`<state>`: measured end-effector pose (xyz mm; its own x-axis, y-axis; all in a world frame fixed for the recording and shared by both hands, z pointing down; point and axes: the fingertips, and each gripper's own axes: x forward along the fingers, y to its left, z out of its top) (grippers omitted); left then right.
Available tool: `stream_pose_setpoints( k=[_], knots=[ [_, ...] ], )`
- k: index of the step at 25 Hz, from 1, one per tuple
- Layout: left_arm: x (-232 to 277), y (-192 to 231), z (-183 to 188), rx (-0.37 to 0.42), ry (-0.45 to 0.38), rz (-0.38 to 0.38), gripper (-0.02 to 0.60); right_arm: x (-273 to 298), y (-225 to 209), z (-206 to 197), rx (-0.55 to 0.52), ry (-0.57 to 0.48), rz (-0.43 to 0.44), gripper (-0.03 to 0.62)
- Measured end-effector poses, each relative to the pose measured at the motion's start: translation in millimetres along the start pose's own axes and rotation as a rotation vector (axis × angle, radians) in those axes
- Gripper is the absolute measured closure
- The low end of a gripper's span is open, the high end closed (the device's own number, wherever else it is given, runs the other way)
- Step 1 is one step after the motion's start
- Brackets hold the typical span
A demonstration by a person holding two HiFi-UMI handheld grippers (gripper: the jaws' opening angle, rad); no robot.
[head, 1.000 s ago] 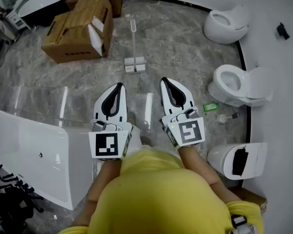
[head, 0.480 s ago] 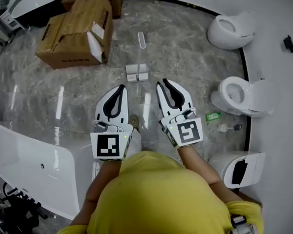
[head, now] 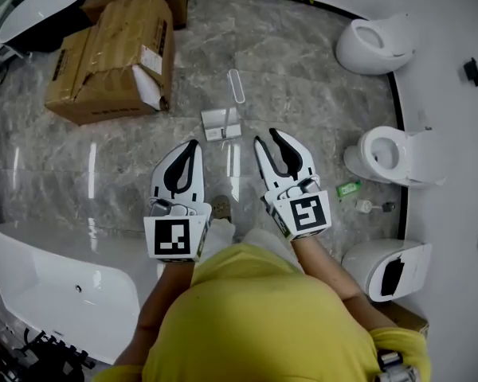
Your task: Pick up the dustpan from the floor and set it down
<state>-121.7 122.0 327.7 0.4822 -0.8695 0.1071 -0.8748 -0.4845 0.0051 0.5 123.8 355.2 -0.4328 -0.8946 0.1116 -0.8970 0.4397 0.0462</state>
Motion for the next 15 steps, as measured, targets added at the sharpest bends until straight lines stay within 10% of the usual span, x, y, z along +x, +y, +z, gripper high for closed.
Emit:
stream_pose_setpoints(
  k=[15],
  knots=[
    [59.5, 14.7, -5.4, -0.012, 0.039, -0.049, 0.58, 54.0, -40.0, -13.6, 0.027, 0.042, -0.018, 0.451]
  ],
)
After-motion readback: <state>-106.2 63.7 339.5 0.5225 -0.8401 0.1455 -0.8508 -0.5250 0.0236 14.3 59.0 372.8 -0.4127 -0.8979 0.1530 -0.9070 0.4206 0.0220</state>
